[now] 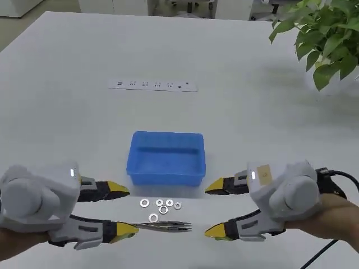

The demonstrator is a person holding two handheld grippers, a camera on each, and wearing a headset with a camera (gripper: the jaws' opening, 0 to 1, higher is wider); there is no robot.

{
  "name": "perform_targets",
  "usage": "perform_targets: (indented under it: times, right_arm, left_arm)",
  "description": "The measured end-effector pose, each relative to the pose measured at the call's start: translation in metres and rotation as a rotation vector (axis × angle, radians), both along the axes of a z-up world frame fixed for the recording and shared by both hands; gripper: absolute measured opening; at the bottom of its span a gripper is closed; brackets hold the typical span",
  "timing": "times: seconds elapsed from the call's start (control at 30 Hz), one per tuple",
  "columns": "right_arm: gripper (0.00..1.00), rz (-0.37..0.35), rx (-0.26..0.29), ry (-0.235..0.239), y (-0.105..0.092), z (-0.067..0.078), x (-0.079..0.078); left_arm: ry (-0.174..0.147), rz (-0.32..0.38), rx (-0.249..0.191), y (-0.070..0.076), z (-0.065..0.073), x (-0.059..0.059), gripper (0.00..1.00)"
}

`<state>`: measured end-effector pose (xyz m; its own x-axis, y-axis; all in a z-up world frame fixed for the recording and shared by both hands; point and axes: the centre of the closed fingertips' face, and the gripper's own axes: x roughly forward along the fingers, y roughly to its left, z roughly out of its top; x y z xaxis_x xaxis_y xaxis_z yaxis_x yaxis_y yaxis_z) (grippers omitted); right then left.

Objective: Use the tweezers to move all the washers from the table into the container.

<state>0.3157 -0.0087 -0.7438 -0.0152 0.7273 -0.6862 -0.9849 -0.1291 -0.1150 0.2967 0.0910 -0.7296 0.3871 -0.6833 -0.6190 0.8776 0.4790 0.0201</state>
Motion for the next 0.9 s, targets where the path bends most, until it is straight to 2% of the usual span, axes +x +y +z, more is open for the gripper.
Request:
perform_targets:
  times: [0.43, 0.7, 0.77, 0.9]
  right_arm:
    - [0.33, 0.097, -0.050, 0.016, 0.020, -0.022, -0.010]
    - [0.27, 0.146, -0.104, -0.001, 0.029, -0.039, -0.012]
    - [0.26, 0.162, -0.135, -0.017, 0.029, -0.045, -0.011]
    - [0.24, 0.162, -0.142, -0.011, 0.034, -0.050, -0.010]
  left_arm:
    - [0.046, -0.091, 0.077, 0.002, -0.030, 0.000, 0.29]
    - [0.069, -0.141, 0.148, 0.002, -0.049, 0.002, 0.25]
    - [0.080, -0.157, 0.175, 0.004, -0.055, 0.002, 0.23]
    - [0.089, -0.185, 0.207, 0.003, -0.062, 0.002, 0.22]
